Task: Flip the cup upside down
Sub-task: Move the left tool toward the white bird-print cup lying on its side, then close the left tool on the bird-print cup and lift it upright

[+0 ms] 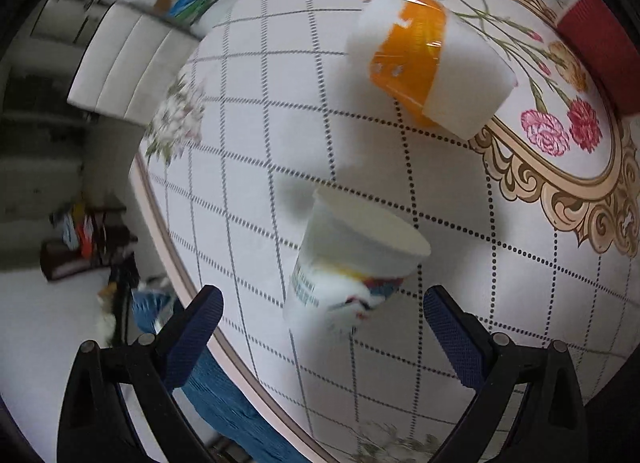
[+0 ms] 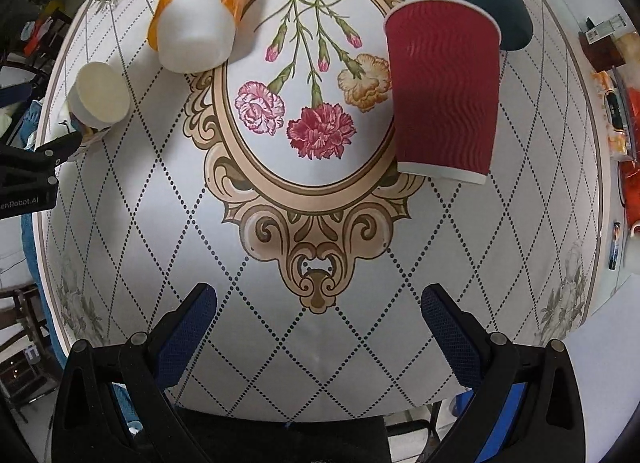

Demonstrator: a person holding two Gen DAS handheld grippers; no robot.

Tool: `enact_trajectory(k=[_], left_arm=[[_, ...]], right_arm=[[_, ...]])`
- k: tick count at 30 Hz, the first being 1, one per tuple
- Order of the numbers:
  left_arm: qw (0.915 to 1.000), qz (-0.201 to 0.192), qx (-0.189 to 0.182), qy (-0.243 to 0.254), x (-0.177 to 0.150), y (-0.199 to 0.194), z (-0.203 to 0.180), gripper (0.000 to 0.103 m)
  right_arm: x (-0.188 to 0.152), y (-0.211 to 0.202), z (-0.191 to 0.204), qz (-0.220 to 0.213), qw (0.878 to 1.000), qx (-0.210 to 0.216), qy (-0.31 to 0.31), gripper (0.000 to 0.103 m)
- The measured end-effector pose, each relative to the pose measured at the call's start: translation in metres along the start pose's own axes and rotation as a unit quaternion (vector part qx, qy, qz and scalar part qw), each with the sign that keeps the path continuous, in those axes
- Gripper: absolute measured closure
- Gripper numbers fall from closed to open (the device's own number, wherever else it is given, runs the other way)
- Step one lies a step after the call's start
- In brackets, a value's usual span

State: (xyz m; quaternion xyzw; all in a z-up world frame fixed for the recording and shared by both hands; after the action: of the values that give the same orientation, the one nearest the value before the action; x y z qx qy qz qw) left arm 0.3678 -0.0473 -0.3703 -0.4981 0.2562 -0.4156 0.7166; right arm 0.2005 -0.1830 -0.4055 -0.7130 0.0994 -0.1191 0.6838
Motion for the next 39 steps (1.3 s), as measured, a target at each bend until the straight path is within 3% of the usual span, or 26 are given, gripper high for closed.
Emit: enact_trajectory(k=[6,13,20,31,34,39], left_arm=[[0.9984,0.001,-0.017,0.053,0.013,0.016,-0.014,0.003],[0.9965,0.012,-0.045,0.070,0.022,0.030,-0.023,0.029],[0.9970,0.009,-0.050,0.058,0.024,0.034,-0.022,0.030],[0.9941,0.025,-0.098,-0.038,0.014,0.026,-0.013,0.032],[0.9885,0.036,-0.122,-0.083,0.008,0.024,-0.006,0.032],[0.9700,0.068,-0.160,-0.170,-0.009,0.029,0.013,0.032]], right_arm=[[0.006,0.004,0.000,0.007,1.000,0.000,0.012,0.000],[0.008,0.008,0.001,0.014,1.000,-0.002,0.022,0.000],[0.015,0.007,-0.004,0.015,0.999,-0.001,0.032,0.000],[0.007,0.009,-0.009,0.016,0.999,0.006,0.050,0.000],[0.003,0.011,-0.007,0.009,0.999,0.005,0.052,0.000],[-0.005,0.004,-0.008,0.000,0.999,0.003,0.052,0.000]])
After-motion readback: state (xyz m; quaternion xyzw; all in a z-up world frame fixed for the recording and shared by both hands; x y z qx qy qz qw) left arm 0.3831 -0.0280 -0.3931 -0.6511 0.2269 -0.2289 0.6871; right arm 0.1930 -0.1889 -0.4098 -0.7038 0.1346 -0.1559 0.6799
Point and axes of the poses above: each gripper's, at about its wrist camera, not at the fingertips, and y roughly the way its jaws point, z to its left, x to its top, the point moved 1 cm from there along y, roughly the way its jaws point, and after that the axes turned 6 degrees about -z, right-handed, at the moved point
